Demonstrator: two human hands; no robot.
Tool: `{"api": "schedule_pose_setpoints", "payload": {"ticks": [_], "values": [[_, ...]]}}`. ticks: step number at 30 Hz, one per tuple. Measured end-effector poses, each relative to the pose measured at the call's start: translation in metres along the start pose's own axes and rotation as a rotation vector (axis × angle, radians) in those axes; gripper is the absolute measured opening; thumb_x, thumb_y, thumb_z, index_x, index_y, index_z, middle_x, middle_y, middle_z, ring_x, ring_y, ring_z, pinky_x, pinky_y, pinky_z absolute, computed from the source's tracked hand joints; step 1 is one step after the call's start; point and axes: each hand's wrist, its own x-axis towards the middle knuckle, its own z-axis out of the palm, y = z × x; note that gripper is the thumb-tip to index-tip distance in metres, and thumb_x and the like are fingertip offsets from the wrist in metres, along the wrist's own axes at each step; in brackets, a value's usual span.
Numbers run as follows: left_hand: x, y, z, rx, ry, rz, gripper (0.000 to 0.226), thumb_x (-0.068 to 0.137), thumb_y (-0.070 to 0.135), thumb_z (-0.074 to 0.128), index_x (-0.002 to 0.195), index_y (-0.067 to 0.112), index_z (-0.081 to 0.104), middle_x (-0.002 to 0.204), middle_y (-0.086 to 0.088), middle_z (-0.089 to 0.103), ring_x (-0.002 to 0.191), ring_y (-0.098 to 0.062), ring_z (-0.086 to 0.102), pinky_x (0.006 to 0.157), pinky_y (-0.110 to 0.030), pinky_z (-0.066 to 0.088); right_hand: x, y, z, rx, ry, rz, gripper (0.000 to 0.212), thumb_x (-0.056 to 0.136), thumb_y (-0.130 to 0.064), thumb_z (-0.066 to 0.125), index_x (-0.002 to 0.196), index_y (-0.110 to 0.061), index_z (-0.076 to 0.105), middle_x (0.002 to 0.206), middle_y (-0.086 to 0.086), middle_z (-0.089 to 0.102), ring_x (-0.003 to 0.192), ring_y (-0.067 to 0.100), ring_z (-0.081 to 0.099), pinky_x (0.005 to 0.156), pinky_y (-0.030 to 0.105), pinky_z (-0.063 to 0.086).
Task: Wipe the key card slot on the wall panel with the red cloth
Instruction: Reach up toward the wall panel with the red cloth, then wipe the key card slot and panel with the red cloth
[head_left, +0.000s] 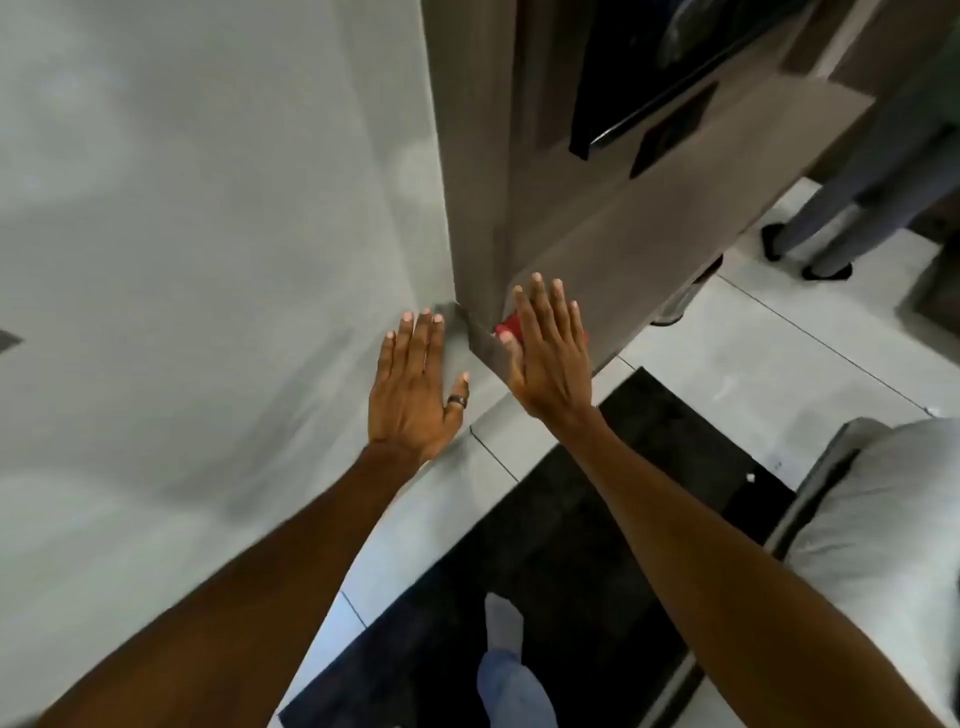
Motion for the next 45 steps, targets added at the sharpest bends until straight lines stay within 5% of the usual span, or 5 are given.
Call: {"api": "schedule_pose_setpoints", "payload": {"ticks": [6,15,23,35,45], "values": [[0.037,0.022,0.077,-0.087,0.022,-0.034,0.075,0.107,0.056,0.023,0.161,0.005,0.031,0.167,-0.015,0.03,0.156,-0.034,0.025,0.128,-0.043,0.016,0.028,0.074,0.073,-0.074,-0.335,0.079,0.091,0.097,-0.073,-0.01,0.164,-0.018,0.017,0.174,0.006,0.013,0.163,0.03,0.004,0.133,0.051,0.001],[-0.005,0.0,0.053,-0.063,-0.021,0.006,0.071,0.107,0.049,0.031,0.16,0.003,0.032,0.166,-0.016,0.031,0.156,-0.035,0.024,0.127,-0.049,0.025,0.015,0.044,0.067,-0.032,-0.339,0.246,0.08,0.096,-0.028,0.07,0.162,-0.018,0.026,0.172,0.009,0.023,0.16,0.038,0.014,0.13,0.054,0.002],[-0.08,-0.074,-0.081,0.029,0.234,0.03,0.073,0.107,0.045,0.039,0.164,0.004,0.019,0.173,-0.012,0.011,0.16,-0.03,0.004,0.131,-0.04,0.0,-0.046,-0.147,0.006,1.461,-0.144,0.967,0.04,0.103,-0.024,0.063,0.14,-0.011,0.055,0.14,0.016,0.063,0.126,0.034,0.062,0.115,0.048,0.048],[-0.271,-0.254,-0.3,0.245,0.776,-0.106,0.07,0.103,0.036,0.047,0.161,0.005,0.022,0.169,-0.014,0.017,0.16,-0.031,0.005,0.13,-0.051,0.01,-0.087,-0.496,-0.057,1.544,0.238,0.285,0.052,0.103,-0.019,0.063,0.148,-0.037,0.046,0.153,-0.009,0.052,0.138,0.015,0.053,0.121,0.047,0.044],[-0.339,-0.384,-0.389,0.446,0.955,-0.284,0.065,0.106,0.034,0.042,0.16,0.001,0.028,0.168,-0.019,0.021,0.16,-0.031,0.005,0.131,-0.049,0.006,-0.089,-0.638,-0.007,0.585,0.505,-0.602,0.066,0.105,-0.051,0.045,0.161,-0.02,0.032,0.173,0.008,0.02,0.163,0.031,0.007,0.132,0.057,0.011]]}}
